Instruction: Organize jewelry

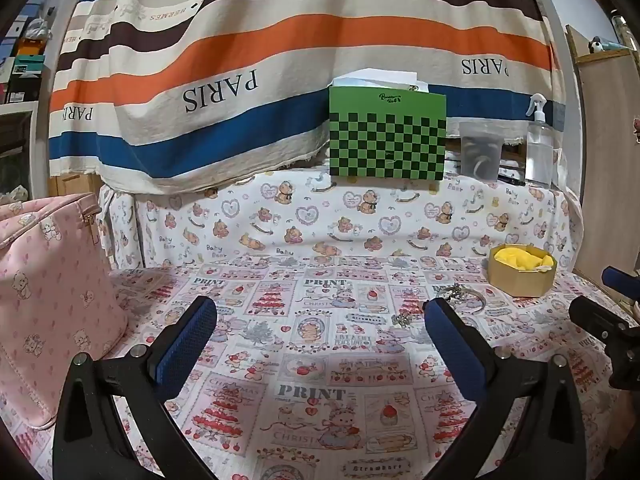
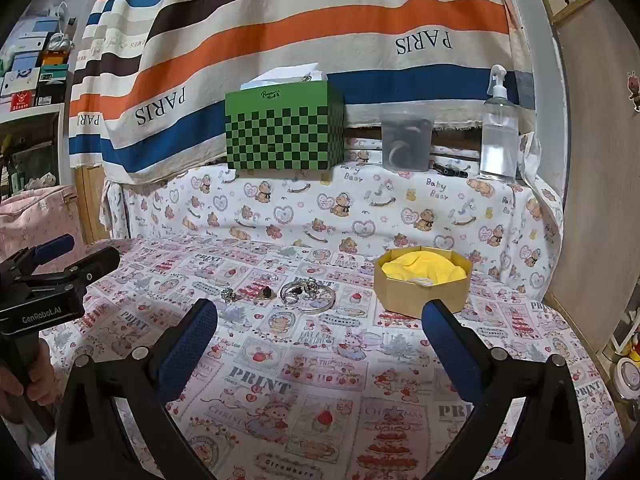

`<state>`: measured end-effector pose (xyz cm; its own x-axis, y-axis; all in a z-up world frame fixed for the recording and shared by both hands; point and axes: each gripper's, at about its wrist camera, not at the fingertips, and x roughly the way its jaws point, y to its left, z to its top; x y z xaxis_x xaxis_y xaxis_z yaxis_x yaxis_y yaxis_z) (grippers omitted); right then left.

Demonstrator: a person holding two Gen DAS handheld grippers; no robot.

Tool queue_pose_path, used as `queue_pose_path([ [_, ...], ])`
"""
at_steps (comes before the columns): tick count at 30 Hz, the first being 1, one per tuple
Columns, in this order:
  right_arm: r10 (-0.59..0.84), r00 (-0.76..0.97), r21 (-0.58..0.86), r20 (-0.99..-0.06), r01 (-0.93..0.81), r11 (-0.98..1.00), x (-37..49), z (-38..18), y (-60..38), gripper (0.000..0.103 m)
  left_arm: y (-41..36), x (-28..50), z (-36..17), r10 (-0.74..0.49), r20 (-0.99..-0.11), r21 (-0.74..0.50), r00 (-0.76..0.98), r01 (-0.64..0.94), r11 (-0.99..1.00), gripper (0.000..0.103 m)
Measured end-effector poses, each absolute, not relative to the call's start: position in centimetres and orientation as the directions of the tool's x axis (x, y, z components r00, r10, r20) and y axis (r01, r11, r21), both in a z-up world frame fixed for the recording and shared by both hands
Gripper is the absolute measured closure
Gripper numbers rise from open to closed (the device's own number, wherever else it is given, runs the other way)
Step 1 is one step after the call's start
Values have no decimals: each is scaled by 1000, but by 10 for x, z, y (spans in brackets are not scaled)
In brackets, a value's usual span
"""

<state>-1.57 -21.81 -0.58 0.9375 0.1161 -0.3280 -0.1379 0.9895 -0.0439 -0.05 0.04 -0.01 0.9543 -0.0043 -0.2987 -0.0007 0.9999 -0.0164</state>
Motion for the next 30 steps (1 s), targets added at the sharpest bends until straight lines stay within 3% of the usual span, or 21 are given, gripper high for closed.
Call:
queue_pose_path([
  [30, 112, 934, -47, -338, -135, 990, -14, -6, -218, 0, -2, -4, 1, -3, -309, -13, 951, -1, 1000, 0],
])
